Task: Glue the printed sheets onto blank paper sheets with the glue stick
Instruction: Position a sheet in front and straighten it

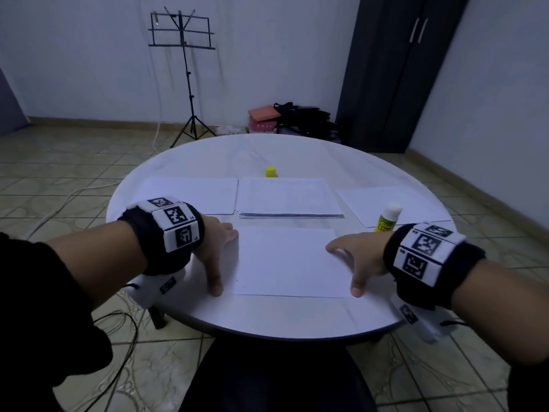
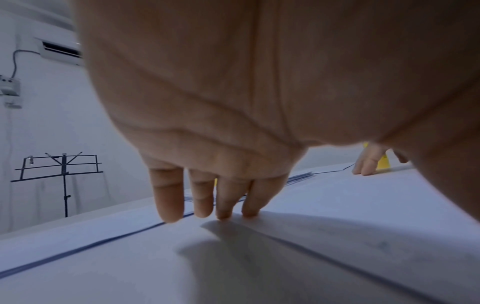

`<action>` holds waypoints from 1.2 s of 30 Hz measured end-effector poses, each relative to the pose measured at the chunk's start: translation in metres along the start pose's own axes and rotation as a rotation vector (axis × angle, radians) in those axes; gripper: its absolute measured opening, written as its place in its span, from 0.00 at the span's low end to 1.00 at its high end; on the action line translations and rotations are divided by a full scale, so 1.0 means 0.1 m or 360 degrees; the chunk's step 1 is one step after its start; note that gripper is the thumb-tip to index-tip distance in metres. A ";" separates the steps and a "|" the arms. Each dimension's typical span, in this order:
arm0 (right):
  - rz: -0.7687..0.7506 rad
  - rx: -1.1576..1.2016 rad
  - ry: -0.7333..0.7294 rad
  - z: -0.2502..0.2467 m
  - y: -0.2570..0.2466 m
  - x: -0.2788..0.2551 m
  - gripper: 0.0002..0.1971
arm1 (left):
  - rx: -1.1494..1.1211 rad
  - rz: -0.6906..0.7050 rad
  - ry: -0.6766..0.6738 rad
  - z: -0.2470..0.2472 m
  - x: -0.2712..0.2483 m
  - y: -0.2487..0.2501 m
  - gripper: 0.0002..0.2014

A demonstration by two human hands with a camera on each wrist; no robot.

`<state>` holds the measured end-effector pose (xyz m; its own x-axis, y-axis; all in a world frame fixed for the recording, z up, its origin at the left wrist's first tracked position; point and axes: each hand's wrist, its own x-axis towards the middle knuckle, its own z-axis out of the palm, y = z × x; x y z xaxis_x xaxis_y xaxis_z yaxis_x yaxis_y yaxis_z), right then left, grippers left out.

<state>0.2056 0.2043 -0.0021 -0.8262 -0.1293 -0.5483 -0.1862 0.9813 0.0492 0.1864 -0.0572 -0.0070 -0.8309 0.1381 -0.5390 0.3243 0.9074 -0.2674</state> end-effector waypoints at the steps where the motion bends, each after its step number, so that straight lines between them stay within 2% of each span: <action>1: 0.0002 -0.0007 -0.0014 -0.01 -0.02 0.01 0.50 | -0.0025 -0.0022 -0.0009 0.00 0.00 0.00 0.67; 5: -0.0001 -0.0127 -0.0100 -0.12 -0.13 0.05 0.55 | -0.0205 -0.0109 -0.0052 0.00 -0.05 0.00 0.70; 10: 0.0062 -0.0380 -0.0105 -0.18 -0.24 0.08 0.63 | -0.0588 -0.0085 -0.0021 -0.04 -0.03 -0.04 0.68; 15: 0.0044 -0.0417 0.0010 -0.12 -0.23 0.09 0.62 | -0.0980 -0.0041 0.0126 -0.05 0.05 -0.06 0.59; 18: 0.0025 -0.0381 0.0076 -0.08 -0.22 0.04 0.54 | -0.1299 -0.0032 0.0227 -0.03 0.07 -0.08 0.54; 21: 0.0046 -0.0303 0.0005 -0.02 -0.23 0.00 0.45 | -0.1729 -0.0099 0.0389 0.04 0.02 -0.09 0.45; 22: 0.0045 -0.0246 -0.0010 -0.01 -0.22 0.00 0.41 | -0.1885 -0.0111 0.0385 0.06 -0.02 -0.08 0.38; 24: 0.0050 -0.0131 -0.0022 0.02 -0.19 -0.03 0.42 | -0.2053 -0.0091 0.0312 0.13 -0.11 -0.08 0.25; 26: 0.0072 0.0021 -0.0006 0.04 -0.15 -0.07 0.42 | -0.2081 -0.0022 0.0228 0.19 -0.17 -0.07 0.18; 28: 0.0081 0.0177 0.0025 0.05 -0.13 -0.12 0.37 | -0.1993 0.0049 0.0270 0.21 -0.22 -0.05 0.19; 31: 0.0100 0.0482 0.0182 0.04 -0.14 -0.15 0.27 | -0.1966 0.0122 0.0520 0.18 -0.28 -0.08 0.21; 35: 0.0132 0.0805 0.0379 -0.06 -0.21 -0.01 0.20 | -0.2086 0.0090 0.0819 0.13 -0.29 -0.19 0.19; 36: 0.0186 0.0882 0.0418 -0.11 -0.22 0.06 0.15 | -0.2111 0.0071 0.0873 0.10 -0.27 -0.22 0.19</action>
<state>0.1991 0.1801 0.0026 -0.9407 0.0216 -0.3385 0.1586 0.9102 -0.3826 0.2057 -0.0844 0.0055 -0.9967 0.0316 -0.0746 -0.0450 0.5492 0.8345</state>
